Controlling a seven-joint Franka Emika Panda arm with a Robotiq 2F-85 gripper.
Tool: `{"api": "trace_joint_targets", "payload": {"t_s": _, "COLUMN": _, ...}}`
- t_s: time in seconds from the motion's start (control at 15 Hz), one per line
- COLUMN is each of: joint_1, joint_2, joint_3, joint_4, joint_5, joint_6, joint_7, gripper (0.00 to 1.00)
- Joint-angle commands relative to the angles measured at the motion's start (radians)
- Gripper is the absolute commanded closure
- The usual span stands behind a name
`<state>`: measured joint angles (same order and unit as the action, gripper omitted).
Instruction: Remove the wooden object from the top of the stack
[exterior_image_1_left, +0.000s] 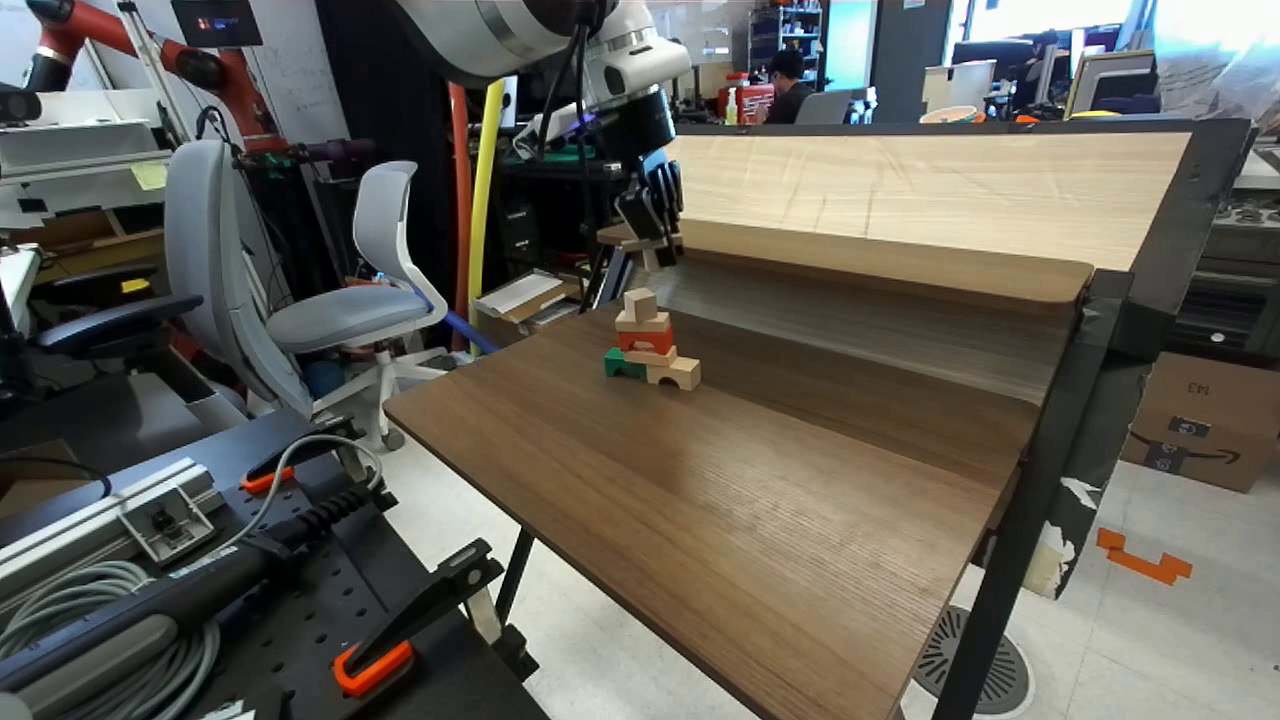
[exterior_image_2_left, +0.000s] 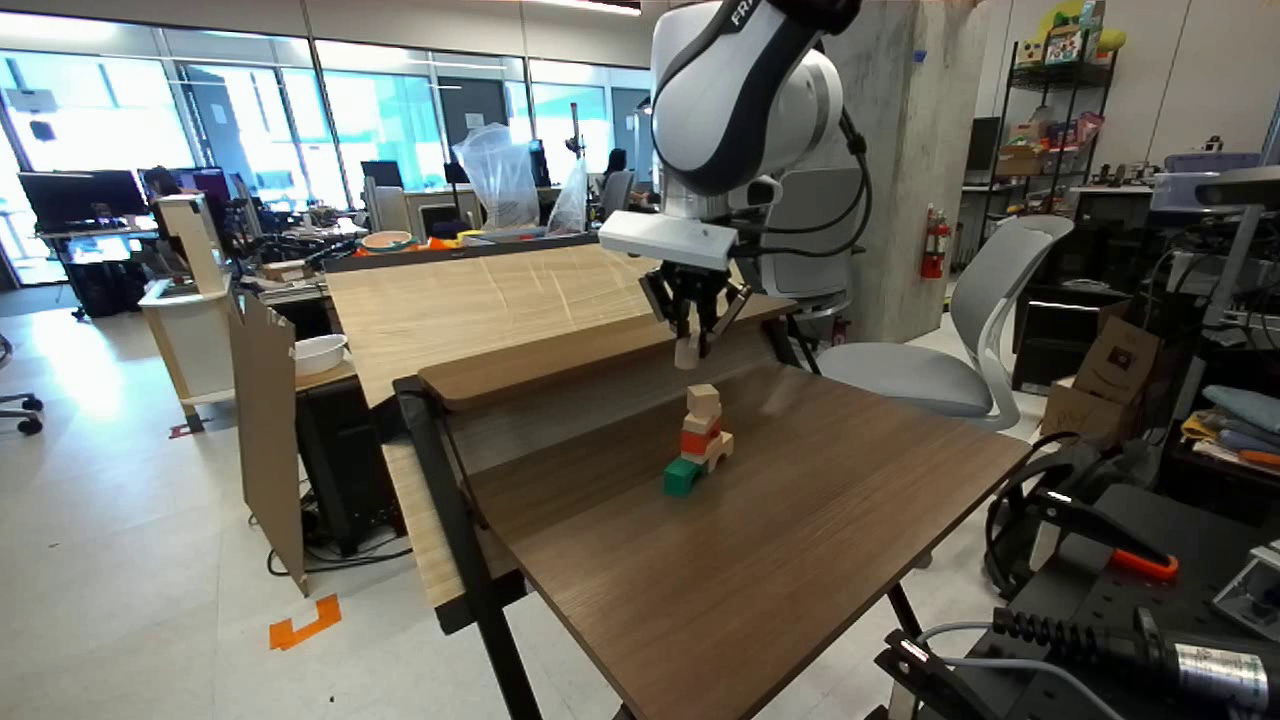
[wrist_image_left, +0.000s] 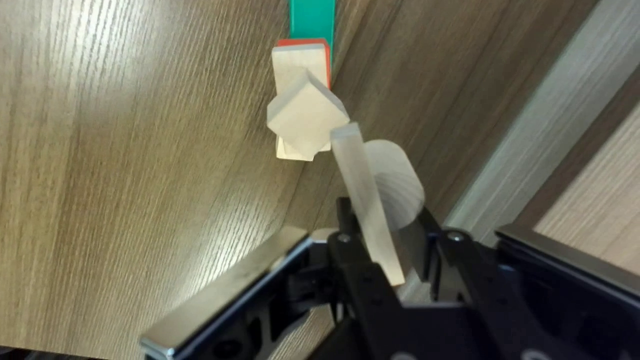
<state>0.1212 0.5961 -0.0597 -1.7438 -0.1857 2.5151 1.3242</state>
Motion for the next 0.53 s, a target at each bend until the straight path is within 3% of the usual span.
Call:
{"api": "trace_joint_targets", "payload": {"t_s": 0.0, "joint_1": 0.012, "joint_2": 0.013, "joint_3": -0.036, "joint_4": 0.033, "joint_5": 0.036, "joint_6": 0.007, "joint_7": -0.012, "gripper": 0.93}}
{"api": "trace_joint_targets", "payload": {"t_s": 0.47, "joint_1": 0.009, "joint_2": 0.042, "joint_3": -0.106, "joint_4": 0.080, "joint_5": 0.073, "joint_6": -0.069, "joint_7": 0.074, "gripper": 0.93}}
